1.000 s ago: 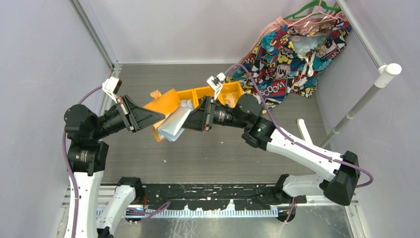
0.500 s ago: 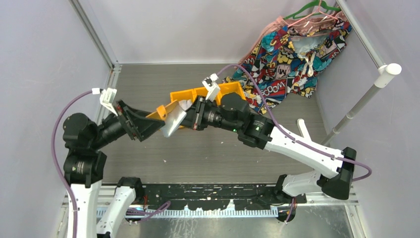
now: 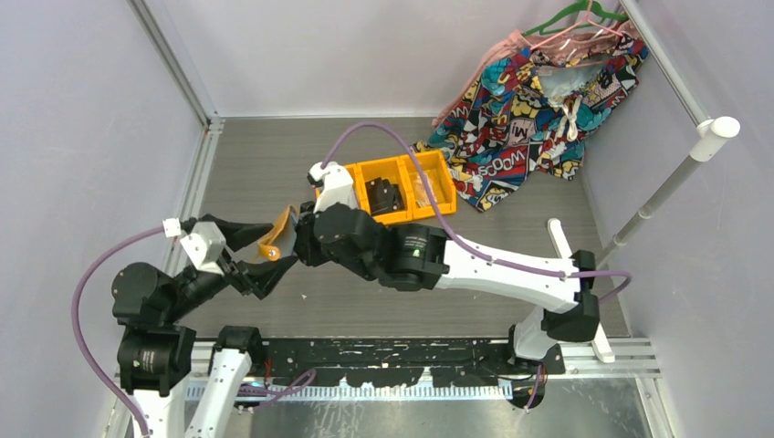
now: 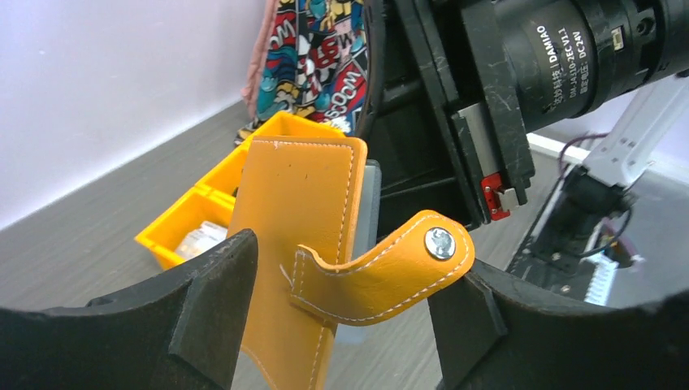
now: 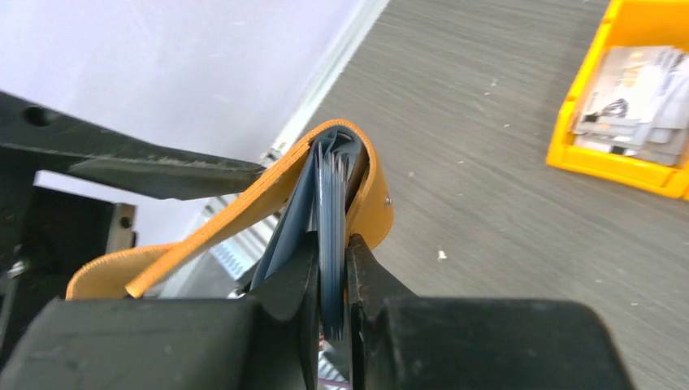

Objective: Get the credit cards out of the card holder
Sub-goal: Remove the credit card from the card holder.

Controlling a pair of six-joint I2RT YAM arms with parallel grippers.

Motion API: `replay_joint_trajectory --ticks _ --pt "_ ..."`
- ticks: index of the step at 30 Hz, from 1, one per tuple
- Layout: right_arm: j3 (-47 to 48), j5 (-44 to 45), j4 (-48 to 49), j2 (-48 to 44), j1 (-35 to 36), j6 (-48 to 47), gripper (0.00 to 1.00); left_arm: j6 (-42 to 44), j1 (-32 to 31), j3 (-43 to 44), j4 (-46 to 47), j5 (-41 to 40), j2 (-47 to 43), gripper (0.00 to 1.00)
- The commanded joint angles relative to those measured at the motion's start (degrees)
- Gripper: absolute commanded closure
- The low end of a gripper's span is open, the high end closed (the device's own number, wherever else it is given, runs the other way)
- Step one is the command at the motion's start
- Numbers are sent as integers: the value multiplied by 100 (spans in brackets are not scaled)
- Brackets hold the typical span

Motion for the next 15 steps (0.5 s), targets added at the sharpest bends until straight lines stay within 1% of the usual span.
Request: replay_joint_trajectory --ticks 1,3,5,7,11,15 --pt "765 857 40 198 262 -443 99 1057 -19 -127 -157 -278 -266 26" --pt "862 860 15 255 293 -509 99 1269 -23 -205 -212 -527 -356 28" --pt "873 801 14 256 312 -503 99 1339 -26 -344 -23 -951 -492 31" --pt "860 788 11 235 342 -501 99 1388 -21 -514 204 -1162 -604 32" --pt "777 623 58 220 405 -566 99 1307 -20 -729 562 -1907 -667 37" --pt "681 460 32 171 436 -623 99 1115 -18 -722 883 -2506 -620 43"
